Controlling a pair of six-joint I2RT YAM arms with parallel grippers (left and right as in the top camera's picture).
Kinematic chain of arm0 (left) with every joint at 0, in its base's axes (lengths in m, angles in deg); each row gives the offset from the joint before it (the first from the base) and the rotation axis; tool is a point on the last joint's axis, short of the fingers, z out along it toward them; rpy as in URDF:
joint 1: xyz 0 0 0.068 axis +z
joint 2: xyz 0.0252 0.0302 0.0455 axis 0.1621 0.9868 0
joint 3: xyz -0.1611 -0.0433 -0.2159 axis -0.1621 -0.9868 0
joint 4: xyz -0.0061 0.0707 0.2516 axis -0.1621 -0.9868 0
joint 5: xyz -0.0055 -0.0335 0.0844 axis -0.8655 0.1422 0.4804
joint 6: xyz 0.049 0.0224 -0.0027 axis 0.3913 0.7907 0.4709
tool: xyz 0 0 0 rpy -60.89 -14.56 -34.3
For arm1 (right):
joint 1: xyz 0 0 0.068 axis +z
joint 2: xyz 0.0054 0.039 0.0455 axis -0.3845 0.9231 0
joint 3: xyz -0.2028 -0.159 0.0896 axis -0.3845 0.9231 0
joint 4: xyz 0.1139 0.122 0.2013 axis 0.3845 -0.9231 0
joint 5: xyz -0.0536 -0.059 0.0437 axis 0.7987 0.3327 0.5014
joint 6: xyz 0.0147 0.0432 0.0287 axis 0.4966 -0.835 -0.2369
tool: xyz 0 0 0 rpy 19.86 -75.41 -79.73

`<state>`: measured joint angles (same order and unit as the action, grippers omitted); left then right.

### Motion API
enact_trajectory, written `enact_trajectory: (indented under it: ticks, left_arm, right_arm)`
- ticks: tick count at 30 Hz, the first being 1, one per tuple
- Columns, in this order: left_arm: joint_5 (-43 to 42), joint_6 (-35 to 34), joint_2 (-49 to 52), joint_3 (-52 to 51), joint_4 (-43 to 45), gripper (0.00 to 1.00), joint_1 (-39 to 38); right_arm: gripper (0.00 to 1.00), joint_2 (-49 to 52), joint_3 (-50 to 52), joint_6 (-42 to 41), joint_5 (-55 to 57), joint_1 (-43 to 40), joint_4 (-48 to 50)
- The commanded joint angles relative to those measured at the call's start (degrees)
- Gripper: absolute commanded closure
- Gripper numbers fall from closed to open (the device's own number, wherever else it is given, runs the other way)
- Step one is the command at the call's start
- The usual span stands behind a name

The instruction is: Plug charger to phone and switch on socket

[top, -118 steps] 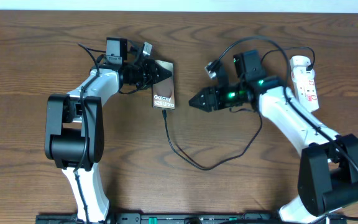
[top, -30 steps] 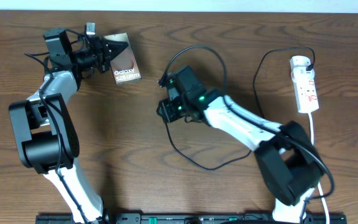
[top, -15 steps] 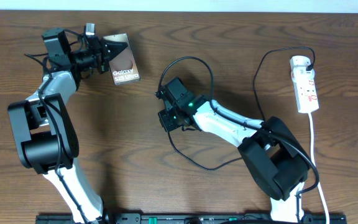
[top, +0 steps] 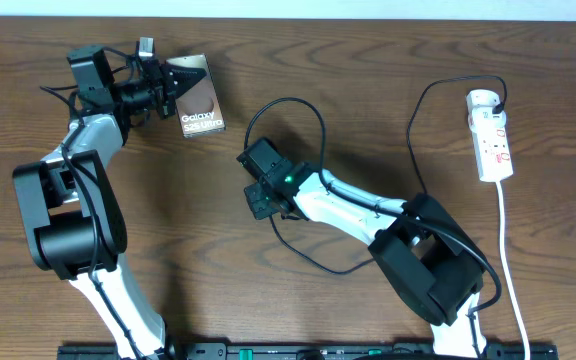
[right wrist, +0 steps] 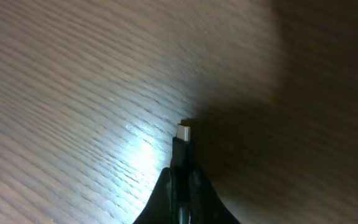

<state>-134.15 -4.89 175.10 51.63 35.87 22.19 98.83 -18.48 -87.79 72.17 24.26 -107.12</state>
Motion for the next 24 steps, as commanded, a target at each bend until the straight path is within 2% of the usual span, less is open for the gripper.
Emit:
enact_trajectory:
  ticks: [1, 3, 7, 12, 17, 24]
  left_arm:
    - [-2.8, -1.0, -0.4, 0.7, 0.5, 0.93, 0.3]
    - [-3.0, -1.0, -0.4, 0.7, 0.5, 0.93, 0.3]
    - [-4.0, -1.0, -0.4, 0.7, 0.5, 0.93, 0.3]
    - [-5.9, -1.0, -0.4, 0.7, 0.6, 0.93, 0.2]
    - [-6.8, -1.0, -0.4, 0.7, 2.8, 0.93, -0.8]
    - [-6.7, -0.9, -0.4, 0.7, 7.5, 0.93, -3.0]
  right_arm:
    - [0.99, 1.7, -2.2, -1.8, -0.7, -2.7, -3.9]
    - [0.99, 0.1, -3.7, -1.0, -5.2, -4.4, -4.7]
    - [0.99, -5.1, -4.0, 9.7, -25.9, -7.8, -0.1]
    - [0.99, -9.7, -4.0, 14.6, -43.0, -10.6, 2.9]
    - [0.99, -10.4, -4.0, 14.4, -51.6, -11.8, 5.8]
    - [0.99, -10.3, -3.9, 10.5, -52.2, -11.6, 9.0]
